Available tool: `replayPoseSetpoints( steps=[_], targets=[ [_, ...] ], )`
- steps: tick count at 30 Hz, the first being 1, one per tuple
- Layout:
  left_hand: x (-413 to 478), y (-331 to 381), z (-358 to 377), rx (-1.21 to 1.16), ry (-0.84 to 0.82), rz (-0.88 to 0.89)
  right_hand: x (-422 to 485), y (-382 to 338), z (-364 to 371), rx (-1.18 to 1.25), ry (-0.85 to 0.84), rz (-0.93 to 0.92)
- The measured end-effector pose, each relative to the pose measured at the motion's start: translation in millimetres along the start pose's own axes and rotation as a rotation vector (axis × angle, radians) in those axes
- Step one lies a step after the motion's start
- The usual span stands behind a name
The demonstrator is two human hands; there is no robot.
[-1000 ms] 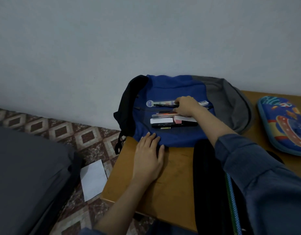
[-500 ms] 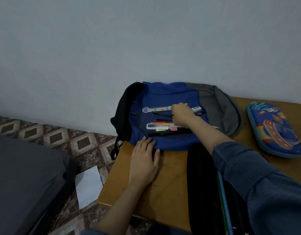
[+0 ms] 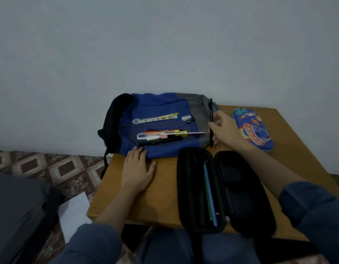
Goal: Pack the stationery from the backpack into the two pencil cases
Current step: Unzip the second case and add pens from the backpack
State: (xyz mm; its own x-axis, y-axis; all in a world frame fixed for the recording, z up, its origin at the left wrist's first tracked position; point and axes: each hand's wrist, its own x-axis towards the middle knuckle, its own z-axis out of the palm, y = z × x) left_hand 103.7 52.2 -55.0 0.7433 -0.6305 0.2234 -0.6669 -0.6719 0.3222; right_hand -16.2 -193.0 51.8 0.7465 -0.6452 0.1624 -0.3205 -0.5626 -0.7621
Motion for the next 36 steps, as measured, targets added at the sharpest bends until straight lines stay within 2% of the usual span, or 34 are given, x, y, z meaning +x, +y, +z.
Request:
replayPoseSetpoints(
  steps=[3, 5, 8, 12, 15, 20, 27, 36],
  targets=[
    [-1, 9, -1, 0.009, -0.043, -0.027, -22, 22, -25, -0.011, 0.051, 0.091],
    [-11, 27, 0, -0.127, -0.08, 0.008, -36, 33, -37, 0.017, 0.052, 0.155],
    [-30, 58, 5, -0.324, -0.237, 0.112, -49, 42, -46, 0.143, 0.028, 0.257],
    [-31, 66, 8, -0.223, -0.32, 0.111, -52, 46, -44, 0.119, -0.054, 0.23],
    [-31, 65, 9, -0.129, -0.317, 0.148, -50, 46, -38, 0.068, -0.111, 0.219],
    [-32, 65, 8, -0.168, -0.271, 0.136, -46, 45, -30, 0.075, -0.15, 0.248],
    [-32, 65, 11, -0.195, -0.239, 0.116, -46, 45, -25, 0.086, -0.321, 0.419],
    [-33, 66, 9, -0.226, -0.238, 0.106, -59, 56, -11, 0.002, -0.293, 0.434]
  ],
)
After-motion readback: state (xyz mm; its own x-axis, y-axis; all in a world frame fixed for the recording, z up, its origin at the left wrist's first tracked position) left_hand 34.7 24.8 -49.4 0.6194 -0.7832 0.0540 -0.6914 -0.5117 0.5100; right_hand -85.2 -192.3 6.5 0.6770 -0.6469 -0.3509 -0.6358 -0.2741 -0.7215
